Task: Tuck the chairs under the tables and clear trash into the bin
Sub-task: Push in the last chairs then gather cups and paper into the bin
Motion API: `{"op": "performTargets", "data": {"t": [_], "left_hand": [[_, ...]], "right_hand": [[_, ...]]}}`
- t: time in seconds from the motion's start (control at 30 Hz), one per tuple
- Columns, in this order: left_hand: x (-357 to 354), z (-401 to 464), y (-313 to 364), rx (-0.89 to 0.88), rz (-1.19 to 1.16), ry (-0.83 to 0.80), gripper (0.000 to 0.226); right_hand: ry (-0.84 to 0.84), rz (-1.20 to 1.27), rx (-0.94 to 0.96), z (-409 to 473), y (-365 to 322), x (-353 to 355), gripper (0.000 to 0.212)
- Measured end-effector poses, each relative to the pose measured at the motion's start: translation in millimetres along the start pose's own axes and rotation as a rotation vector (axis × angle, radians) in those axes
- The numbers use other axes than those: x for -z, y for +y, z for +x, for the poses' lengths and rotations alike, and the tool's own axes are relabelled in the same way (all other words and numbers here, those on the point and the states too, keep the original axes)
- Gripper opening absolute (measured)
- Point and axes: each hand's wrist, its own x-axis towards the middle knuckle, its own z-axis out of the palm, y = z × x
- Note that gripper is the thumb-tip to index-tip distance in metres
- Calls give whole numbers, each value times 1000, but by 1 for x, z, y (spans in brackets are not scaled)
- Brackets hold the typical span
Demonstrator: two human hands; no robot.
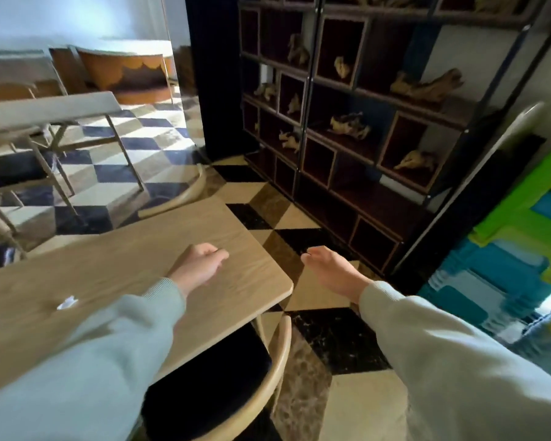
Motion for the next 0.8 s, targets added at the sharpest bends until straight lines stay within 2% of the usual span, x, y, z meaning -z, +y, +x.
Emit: {"op": "performTargets", "data": {"t": [0.07, 0.23, 0.43, 0.57, 0.8], "left_hand": [[-12, 19, 46, -99, 46, -7, 17], [-71, 80, 163, -269, 73, 59, 23], [-129, 145, 273, -268, 117, 160, 20], [-128, 191, 314, -241, 152, 208, 13], [-82, 317, 343, -142, 95, 380, 21]], "right_hand": [[31, 26, 43, 18, -3, 43, 55], [129, 47, 156, 84, 25, 158, 52], [65, 72, 186, 191, 37, 269, 59], [-6, 67, 230, 270, 11, 306, 60], [-195, -30, 368, 424, -62, 312, 55]]}}
